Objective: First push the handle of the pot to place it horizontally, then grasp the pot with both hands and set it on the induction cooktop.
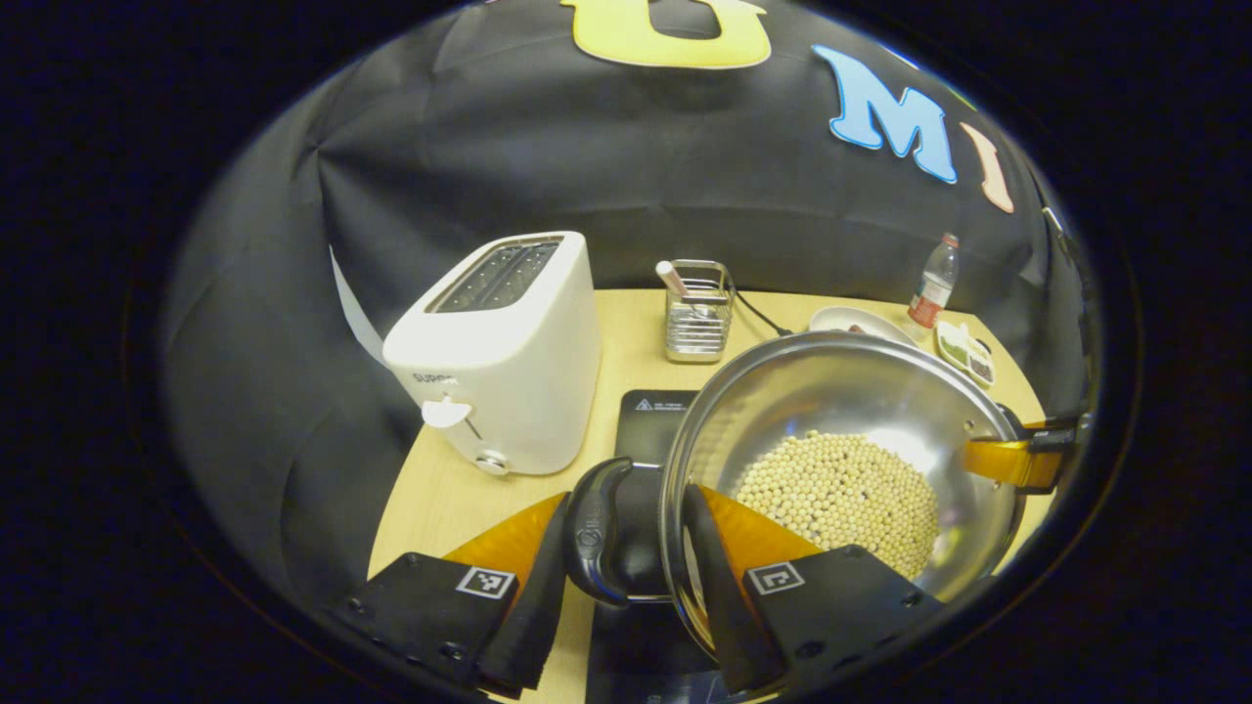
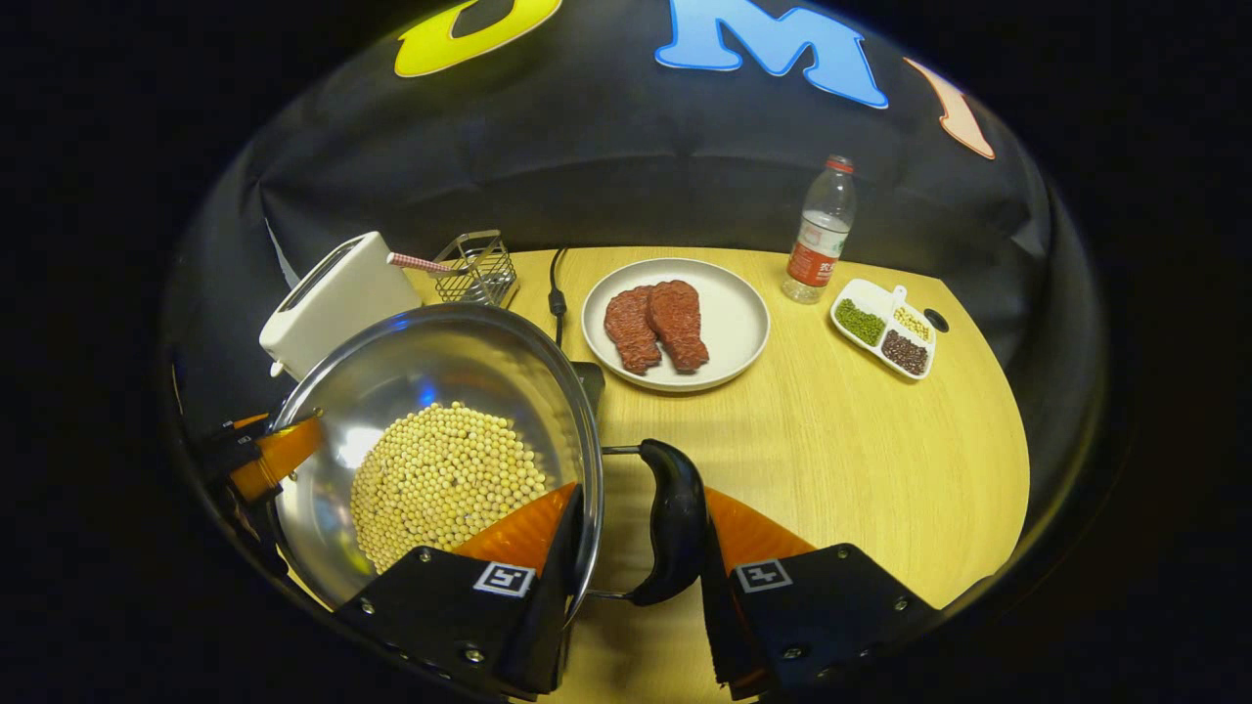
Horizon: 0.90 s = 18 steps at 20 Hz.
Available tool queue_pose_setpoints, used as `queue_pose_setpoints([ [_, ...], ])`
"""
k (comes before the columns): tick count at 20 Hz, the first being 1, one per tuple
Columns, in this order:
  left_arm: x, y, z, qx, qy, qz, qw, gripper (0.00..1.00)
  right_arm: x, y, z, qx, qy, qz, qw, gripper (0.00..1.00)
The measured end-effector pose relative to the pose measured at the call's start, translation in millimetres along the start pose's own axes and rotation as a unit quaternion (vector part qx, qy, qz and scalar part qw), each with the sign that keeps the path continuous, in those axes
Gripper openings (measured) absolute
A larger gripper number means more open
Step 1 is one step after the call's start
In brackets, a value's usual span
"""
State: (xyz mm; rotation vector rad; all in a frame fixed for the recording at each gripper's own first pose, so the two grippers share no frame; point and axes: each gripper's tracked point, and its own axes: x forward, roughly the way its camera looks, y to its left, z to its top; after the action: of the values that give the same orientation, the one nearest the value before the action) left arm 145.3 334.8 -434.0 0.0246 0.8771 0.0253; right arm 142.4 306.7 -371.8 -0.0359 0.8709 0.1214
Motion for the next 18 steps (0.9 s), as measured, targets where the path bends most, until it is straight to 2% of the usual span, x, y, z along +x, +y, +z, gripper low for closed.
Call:
queue_pose_setpoints([
  [1,2,4,1,0.0,0.0,0.002,1.0,0.68,1,4,0,0.001,0.001,0.001,1.0,0.6],
  [2,3,8,1,0.0,0.0,0.003,1.0,0.72,4,8,0,0.002,0.001,0.003,1.0,0.6],
  [11,17,27,4,-0.004,-0.006,0.001,1.0,0.72,15,23,1,0.01,-0.003,0.0,1.0,0.6],
  [12,16,28,3,-0.007,-0.006,0.0,1.0,0.69,15,24,1,0.009,-0.002,-0.001,1.0,0.6],
  [18,10,30,0,-0.006,-0.027,-0.001,1.0,0.72,17,25,5,0.013,-0.016,0.003,1.0,0.6],
])
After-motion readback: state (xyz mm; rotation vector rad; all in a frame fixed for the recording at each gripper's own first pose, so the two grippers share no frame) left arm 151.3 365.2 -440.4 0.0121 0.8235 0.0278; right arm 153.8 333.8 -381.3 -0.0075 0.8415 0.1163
